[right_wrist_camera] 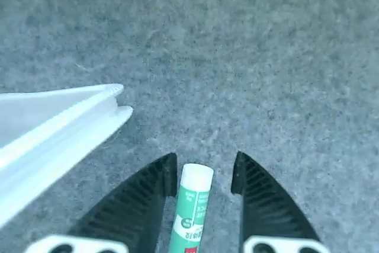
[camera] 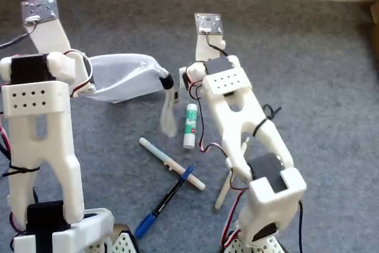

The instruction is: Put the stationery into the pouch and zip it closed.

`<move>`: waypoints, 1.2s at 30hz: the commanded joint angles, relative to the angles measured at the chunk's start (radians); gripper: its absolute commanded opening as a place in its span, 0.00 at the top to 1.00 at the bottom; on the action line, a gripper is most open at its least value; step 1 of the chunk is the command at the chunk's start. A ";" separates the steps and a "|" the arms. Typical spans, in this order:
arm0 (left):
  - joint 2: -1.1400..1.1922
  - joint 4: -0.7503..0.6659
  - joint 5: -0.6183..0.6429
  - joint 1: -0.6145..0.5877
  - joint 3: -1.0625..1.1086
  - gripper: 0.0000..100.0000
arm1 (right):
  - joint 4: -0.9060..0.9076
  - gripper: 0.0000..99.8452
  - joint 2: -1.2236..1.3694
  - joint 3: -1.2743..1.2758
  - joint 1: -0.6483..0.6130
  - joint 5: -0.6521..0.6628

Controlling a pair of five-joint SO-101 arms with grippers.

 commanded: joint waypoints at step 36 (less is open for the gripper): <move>0.008 -0.021 -0.020 -0.051 0.012 0.99 | 0.096 0.85 0.223 -0.136 -0.064 -0.002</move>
